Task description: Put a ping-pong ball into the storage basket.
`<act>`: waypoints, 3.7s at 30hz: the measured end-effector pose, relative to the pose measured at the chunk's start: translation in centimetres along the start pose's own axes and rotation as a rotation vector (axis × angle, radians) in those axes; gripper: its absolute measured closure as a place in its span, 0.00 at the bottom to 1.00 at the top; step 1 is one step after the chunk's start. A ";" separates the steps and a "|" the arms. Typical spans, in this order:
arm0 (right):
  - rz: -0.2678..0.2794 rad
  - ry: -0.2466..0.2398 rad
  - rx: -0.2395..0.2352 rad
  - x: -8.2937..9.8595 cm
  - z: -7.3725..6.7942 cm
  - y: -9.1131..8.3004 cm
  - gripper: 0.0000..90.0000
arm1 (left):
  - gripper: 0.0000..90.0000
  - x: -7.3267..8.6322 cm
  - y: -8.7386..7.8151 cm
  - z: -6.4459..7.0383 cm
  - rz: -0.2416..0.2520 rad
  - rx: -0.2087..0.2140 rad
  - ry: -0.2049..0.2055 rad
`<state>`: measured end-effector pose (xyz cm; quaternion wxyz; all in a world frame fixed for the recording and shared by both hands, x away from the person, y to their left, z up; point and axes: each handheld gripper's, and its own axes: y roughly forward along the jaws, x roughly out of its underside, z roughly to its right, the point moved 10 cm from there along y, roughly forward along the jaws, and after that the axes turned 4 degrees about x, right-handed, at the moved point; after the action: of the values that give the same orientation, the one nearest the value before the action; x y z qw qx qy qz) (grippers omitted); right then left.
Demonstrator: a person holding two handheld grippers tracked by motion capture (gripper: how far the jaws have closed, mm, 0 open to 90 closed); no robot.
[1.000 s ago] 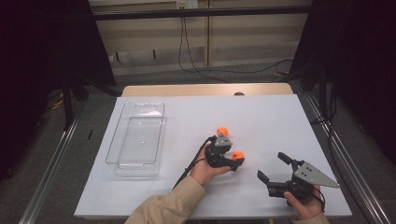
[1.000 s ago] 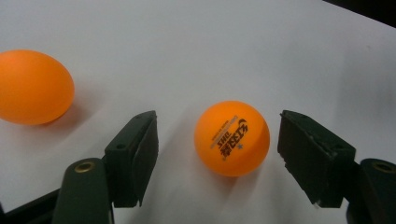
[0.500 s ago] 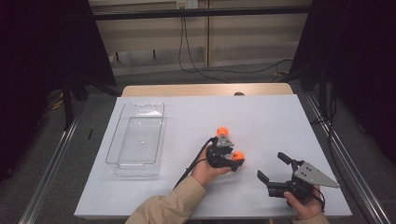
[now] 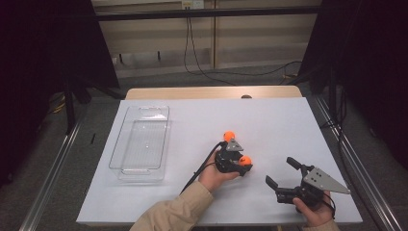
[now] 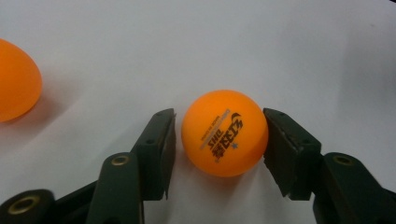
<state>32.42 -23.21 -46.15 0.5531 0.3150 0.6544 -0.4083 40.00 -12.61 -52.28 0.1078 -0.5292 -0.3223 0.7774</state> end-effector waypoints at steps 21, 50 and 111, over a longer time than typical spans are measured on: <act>0.002 0.000 0.003 -0.1 0.1 -0.1 0.02 | 0.56 0.0 -0.9 0.2 -0.015 0.016 -0.022; 0.001 -0.006 -0.002 0.0 -0.1 0.0 0.02 | 0.57 -0.2 -3.3 0.2 -0.016 0.044 -0.064; -0.002 0.002 -0.005 0.0 -0.2 0.1 0.01 | 0.57 0.2 -7.7 -1.9 -0.006 0.022 -0.123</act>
<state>32.44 -22.95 -46.17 0.5528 0.3135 0.6563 -0.4068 40.28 -5.87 -48.12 0.0960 -0.4781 -0.3216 0.8116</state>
